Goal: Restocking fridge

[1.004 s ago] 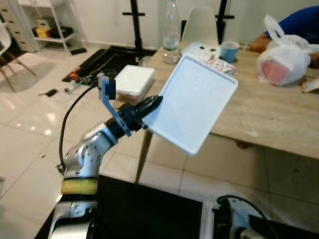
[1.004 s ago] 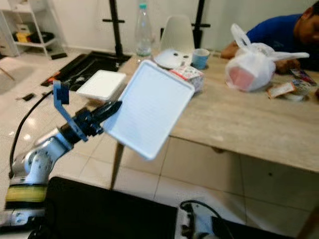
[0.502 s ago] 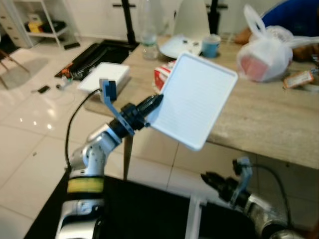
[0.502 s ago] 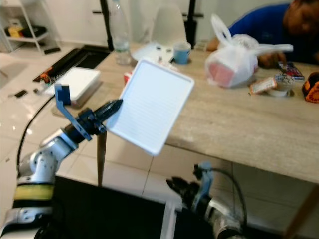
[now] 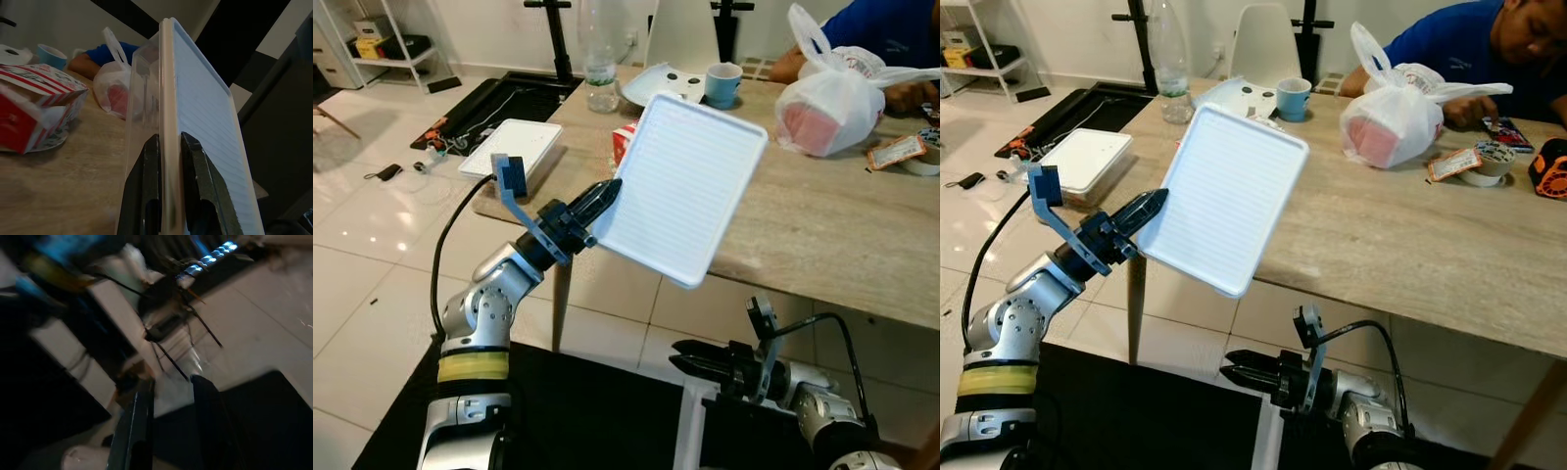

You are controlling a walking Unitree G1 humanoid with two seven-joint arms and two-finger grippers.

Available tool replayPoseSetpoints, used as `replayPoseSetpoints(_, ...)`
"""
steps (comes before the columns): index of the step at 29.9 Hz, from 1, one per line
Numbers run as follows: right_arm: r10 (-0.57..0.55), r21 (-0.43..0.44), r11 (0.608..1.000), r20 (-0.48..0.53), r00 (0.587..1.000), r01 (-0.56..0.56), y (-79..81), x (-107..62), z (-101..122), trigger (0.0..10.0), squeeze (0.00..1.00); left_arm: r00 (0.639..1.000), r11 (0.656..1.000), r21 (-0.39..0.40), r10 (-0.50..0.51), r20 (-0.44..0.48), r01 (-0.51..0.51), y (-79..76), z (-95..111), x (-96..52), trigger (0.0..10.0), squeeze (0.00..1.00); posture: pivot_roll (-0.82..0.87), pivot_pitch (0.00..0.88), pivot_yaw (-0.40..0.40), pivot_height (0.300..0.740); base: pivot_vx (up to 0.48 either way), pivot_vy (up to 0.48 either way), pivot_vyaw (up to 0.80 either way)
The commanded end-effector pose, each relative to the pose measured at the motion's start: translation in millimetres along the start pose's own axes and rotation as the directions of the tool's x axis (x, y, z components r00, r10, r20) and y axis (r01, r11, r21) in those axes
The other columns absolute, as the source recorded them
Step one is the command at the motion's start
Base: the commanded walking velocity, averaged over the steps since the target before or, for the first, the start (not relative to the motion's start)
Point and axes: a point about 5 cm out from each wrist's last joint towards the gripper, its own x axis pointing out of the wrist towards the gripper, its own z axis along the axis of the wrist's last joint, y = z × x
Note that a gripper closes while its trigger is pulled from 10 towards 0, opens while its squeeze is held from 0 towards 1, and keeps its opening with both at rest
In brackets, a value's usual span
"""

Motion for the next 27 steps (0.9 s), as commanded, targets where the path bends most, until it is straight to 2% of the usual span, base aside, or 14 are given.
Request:
replayPoseSetpoints(1,0.051,-0.024,0.998,0.012,0.999,-0.051,4.1,4.6,7,10.0,0.00,0.999,0.999,0.039,-0.022,0.043,0.020,-1.2,13,-4.3,10.0,0.00,-0.07,0.000,0.030,0.740,0.000,0.000,0.00)
replayPoseSetpoints(2,0.095,-0.060,0.994,0.042,0.995,-0.093,8.2,11.4,19,10.0,0.00,0.999,0.998,0.061,-0.014,0.050,0.010,1.2,20,-8.0,10.0,0.00,-0.07,0.000,0.030,0.740,0.000,0.000,0.00)
replayPoseSetpoints(3,0.095,-0.060,0.994,0.042,0.995,-0.093,8.2,11.4,19,10.0,0.00,0.999,0.998,0.061,-0.014,0.050,0.010,1.2,20,-8.0,10.0,0.00,-0.07,0.000,0.030,0.740,0.000,0.000,0.00)
replayPoseSetpoints(4,0.126,-0.095,0.989,0.088,0.988,-0.117,10.8,16.6,33,10.0,0.00,0.998,0.997,0.083,-0.007,0.063,0.002,3.3,27,-11.7,10.0,0.00,-0.07,0.000,0.030,0.740,0.000,0.000,0.00)
replayPoseSetpoints(7,0.142,-0.119,0.985,0.127,0.982,-0.127,12.3,19.6,44,10.0,0.00,0.997,0.995,0.100,-0.003,0.073,-0.005,4.7,33,-14.4,10.0,0.00,-0.07,0.000,0.030,0.740,0.000,0.000,0.00)
replayPoseSetpoints(10,0.099,-0.203,0.978,0.252,0.963,-0.048,9.6,20.1,77,10.0,0.00,0.993,0.988,0.145,0.026,0.116,-0.042,8.2,50,-23.2,10.0,0.00,-0.07,0.000,0.028,0.740,0.000,0.000,0.00)
replayPoseSetpoints(15,0.076,-0.244,0.970,0.314,0.946,0.003,9.9,17.8,95,10.0,0.00,0.989,0.985,0.161,0.043,0.139,-0.066,10.7,57,-28.1,10.0,0.00,-0.06,0.000,0.028,0.740,0.000,0.000,0.00)
replayPoseSetpoints(17,0.087,-0.262,0.965,0.361,0.928,0.012,16.1,16.7,107,10.0,0.00,0.988,0.984,0.166,0.046,0.149,-0.071,11.5,59,-30.5,10.0,0.00,-0.06,0.000,0.028,0.740,0.000,0.000,0.00)
replayPoseSetpoints(21,0.098,-0.281,0.960,0.390,0.916,0.017,21.3,16.0,116,10.0,0.00,0.987,0.983,0.167,0.047,0.154,-0.073,11.7,61,-31.7,10.0,0.00,-0.06,0.000,0.025,0.740,0.000,0.000,0.00)
replayPoseSetpoints(23,0.049,-0.296,0.951,0.432,0.901,0.089,18.3,16.3,127,10.0,0.00,0.988,0.985,0.162,0.039,0.149,-0.063,10.3,58,-30.8,10.0,0.00,-0.06,0.000,0.025,0.740,0.000,0.000,0.00)
replayPoseSetpoints(27,-0.003,-0.290,0.943,0.476,0.879,0.161,13.7,16.3,136,10.0,0.00,0.990,0.987,0.154,0.030,0.141,-0.052,9.5,55,-30.0,10.0,0.00,-0.06,0.000,0.025,0.740,0.000,0.000,0.00)
